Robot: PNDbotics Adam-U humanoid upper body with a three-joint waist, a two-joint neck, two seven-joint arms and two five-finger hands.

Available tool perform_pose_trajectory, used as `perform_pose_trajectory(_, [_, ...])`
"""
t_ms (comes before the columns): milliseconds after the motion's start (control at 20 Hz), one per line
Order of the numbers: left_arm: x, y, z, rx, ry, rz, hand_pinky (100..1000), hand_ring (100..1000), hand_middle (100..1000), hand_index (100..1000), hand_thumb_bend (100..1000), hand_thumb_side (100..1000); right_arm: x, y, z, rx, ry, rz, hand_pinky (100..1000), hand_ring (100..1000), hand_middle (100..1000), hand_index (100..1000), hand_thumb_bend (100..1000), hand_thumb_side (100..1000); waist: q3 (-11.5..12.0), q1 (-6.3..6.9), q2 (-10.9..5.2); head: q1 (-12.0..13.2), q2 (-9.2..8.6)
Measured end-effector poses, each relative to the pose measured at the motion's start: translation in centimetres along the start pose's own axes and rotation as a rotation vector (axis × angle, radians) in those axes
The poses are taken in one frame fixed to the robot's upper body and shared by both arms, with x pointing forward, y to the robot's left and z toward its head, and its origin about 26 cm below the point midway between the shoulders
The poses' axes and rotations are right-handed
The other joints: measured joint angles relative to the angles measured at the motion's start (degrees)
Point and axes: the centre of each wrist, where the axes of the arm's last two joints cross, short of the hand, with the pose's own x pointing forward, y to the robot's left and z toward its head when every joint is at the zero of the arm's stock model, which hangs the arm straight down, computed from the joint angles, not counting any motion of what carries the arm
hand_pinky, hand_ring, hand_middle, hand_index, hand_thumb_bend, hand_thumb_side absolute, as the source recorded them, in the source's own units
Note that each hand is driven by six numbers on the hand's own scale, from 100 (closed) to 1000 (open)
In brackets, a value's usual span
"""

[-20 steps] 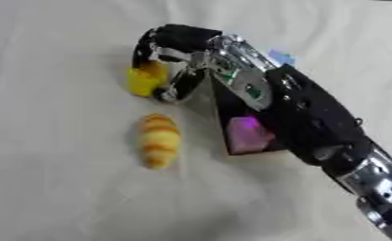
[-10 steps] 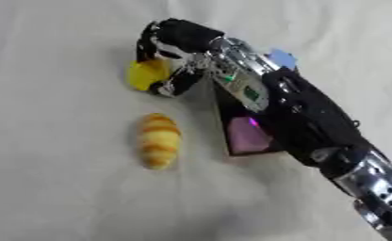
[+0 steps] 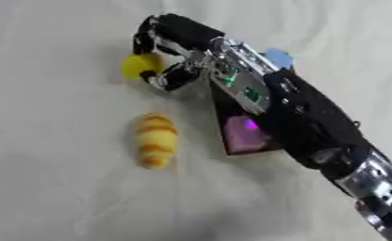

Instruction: Pick up objects on the table and place them in the box.

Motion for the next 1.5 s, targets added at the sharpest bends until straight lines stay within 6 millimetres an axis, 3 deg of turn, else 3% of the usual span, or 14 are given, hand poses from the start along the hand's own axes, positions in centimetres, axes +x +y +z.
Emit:
perform_pose_trajectory(350, [-0.1,0.2,0.4,0.002,0.014,-0.008,699,692,657,784,100,631,3.1,-5.2,1.2,-0.123,-0.053,-0.024,861,618,448,579,100,100,-1.73,0.00,-0.34,0.07,0.05])
perform_pose_trajectory(650, [-0.4,0.6,1.0,0.003,0.035,-0.029,699,693,658,784,100,629,5.3,-9.2,4.8,-0.191,-0.055,-0.017,859,619,451,580,121,100,-3.77,0.03,-1.06,1.09,0.69])
perform_pose_trajectory(800, [-0.4,0.7,1.1,0.005,0.040,-0.038,699,693,658,784,100,628,5.5,-10.3,6.7,-0.207,-0.035,-0.019,858,621,452,579,132,100,-4.65,0.07,-1.73,1.66,0.98])
perform_pose_trajectory(1200, [-0.4,0.9,1.2,0.014,0.038,-0.044,699,693,658,784,100,625,2.5,-8.5,11.5,-0.171,0.079,-0.027,859,629,460,585,127,100,-5.64,1.35,-1.74,3.15,0.96])
perform_pose_trajectory(1500, [-0.4,0.8,1.2,0.015,0.036,-0.043,699,693,658,784,100,624,2.0,-6.6,12.9,-0.104,0.132,-0.009,857,638,470,592,134,100,-5.49,2.06,-1.74,3.22,0.44])
